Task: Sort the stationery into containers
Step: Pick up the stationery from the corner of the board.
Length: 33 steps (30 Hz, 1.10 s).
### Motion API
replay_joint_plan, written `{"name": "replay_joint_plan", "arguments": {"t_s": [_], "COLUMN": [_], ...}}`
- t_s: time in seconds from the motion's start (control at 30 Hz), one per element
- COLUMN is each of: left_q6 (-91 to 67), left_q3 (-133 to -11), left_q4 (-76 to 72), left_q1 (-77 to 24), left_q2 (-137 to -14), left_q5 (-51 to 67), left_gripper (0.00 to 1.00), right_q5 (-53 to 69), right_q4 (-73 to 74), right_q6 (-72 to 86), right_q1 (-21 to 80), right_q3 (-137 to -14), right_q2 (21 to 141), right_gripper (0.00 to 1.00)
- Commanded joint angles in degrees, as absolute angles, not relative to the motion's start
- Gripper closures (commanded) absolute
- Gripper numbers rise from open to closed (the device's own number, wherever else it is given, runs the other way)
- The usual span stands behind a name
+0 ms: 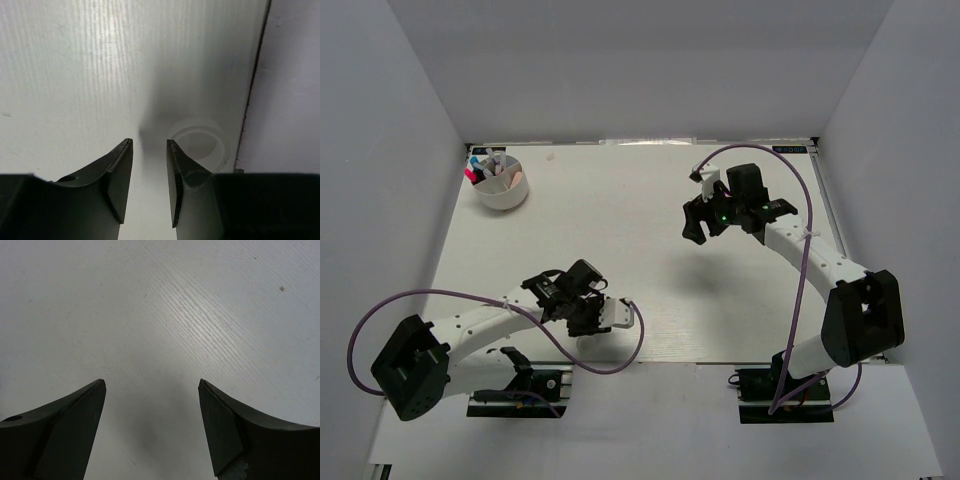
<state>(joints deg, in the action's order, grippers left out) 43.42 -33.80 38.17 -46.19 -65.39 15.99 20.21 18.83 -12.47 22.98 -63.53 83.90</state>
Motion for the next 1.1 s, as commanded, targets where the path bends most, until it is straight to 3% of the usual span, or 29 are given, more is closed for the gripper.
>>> {"name": "replay_joint_plan", "arguments": {"t_s": [0.0,0.17,0.47,0.8,1.07], "left_q6": [43.06,48.50,49.04,49.48,42.11], "left_q3": [-36.03,-37.18,-34.81,-30.94,-34.45], "left_q4": [42.44,48.42,47.72,41.05,33.95], "left_q1": [-45.79,-46.32,-46.32,-46.85,-46.85], "left_q2": [-64.77,-65.30,-64.69,-67.67,-62.41], "left_q5": [19.77,25.12,24.43,15.82,12.93], "left_gripper": [0.56,0.57,0.56,0.58,0.90], "right_q5": [21.45,21.53,21.53,21.97,27.32], "right_q4": [18.98,18.98,19.25,19.16,19.68], "right_q6": [-13.10,-13.18,-13.45,-13.36,-9.94], "right_q1": [22.76,22.76,22.76,22.76,22.67], "right_q3": [-63.46,-63.63,-63.46,-64.07,-64.33], "right_q2": [82.09,82.09,82.09,82.44,80.08], "right_gripper": [0.20,0.20,0.19,0.20,0.30]}}
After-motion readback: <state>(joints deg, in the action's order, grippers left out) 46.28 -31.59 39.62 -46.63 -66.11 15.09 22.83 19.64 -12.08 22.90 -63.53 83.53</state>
